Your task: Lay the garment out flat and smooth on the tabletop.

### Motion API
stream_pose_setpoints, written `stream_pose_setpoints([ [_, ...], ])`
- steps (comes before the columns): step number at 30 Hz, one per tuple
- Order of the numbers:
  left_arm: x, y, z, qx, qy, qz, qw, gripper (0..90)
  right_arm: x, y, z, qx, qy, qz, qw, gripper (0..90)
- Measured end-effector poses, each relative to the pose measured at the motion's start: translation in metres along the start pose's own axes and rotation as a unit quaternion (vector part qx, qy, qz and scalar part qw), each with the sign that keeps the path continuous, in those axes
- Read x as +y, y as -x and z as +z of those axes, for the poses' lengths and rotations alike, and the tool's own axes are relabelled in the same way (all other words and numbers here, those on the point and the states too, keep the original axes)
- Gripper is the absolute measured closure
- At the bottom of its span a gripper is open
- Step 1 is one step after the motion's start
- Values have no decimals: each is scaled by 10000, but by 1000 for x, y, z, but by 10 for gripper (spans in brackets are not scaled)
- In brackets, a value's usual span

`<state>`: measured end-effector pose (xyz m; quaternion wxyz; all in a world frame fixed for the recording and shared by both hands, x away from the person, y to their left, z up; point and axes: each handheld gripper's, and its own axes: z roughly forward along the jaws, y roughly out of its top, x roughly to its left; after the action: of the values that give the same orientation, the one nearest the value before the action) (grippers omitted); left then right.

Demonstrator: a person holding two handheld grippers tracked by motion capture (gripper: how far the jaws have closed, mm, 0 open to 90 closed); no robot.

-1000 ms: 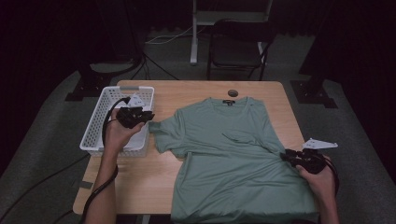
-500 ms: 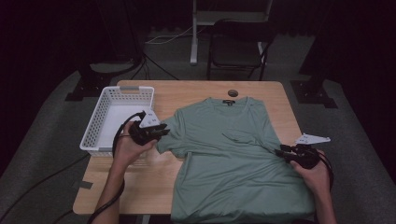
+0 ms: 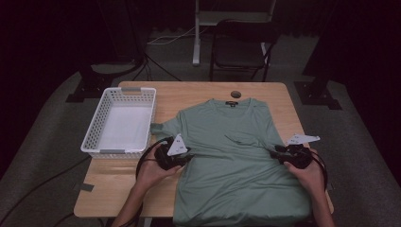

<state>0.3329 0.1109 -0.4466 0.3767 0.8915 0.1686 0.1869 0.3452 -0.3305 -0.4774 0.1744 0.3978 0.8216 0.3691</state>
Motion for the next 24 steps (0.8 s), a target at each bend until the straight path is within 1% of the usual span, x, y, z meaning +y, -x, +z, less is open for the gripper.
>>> stream_pose_setpoints([
  [1, -1, 1, 4, -49, -75, 41, 10000, 701, 0, 0, 1, -42, -62, -31, 10000, 615],
  [2, -1, 3, 8, -76, -143, 35, 9999, 701, -1, 0, 2, -104, -93, -56, 9999, 627],
  [4, -3, 6, 14, -142, -272, 94, 9995, 702, -2, 0, 2, -215, -131, -69, 9997, 663],
  [5, -4, 7, 16, -168, -317, 78, 9993, 702, -4, 0, 1, -238, -114, -52, 9996, 688],
  [7, -6, 7, 19, -226, -427, 83, 9988, 706, -6, 2, -2, -293, -69, -37, 9995, 768],
  [10, -10, 8, 21, -284, -508, 48, 9983, 723, -10, 5, -7, -373, -84, -52, 9993, 820],
  [13, -14, 7, 20, -338, -462, -10, 9984, 735, -14, 10, -11, -427, -76, -47, 9990, 830],
  [14, -14, 6, 19, -341, -484, 22, 9982, 736, -15, 11, -13, -446, -65, -16, 9990, 830],
  [16, -16, 6, 19, -359, -435, -46, 9984, 737, -19, 16, -16, -475, -40, 24, 9989, 830],
  [18, -18, 5, 19, -371, -411, -57, 9984, 738, -23, 20, -21, -513, -31, 50, 9987, 830],
  [21, -19, 5, 18, -376, -360, -124, 9986, 743, -30, 29, -29, -602, 5, 120, 9981, 829],
  [22, -20, 5, 19, -383, -314, -165, 9986, 744, -32, 33, -32, -643, 11, 156, 9978, 829],
  [24, -21, 5, 18, -383, -300, -195, 9986, 744, -37, 41, -38, -744, 25, 246, 9969, 830],
])
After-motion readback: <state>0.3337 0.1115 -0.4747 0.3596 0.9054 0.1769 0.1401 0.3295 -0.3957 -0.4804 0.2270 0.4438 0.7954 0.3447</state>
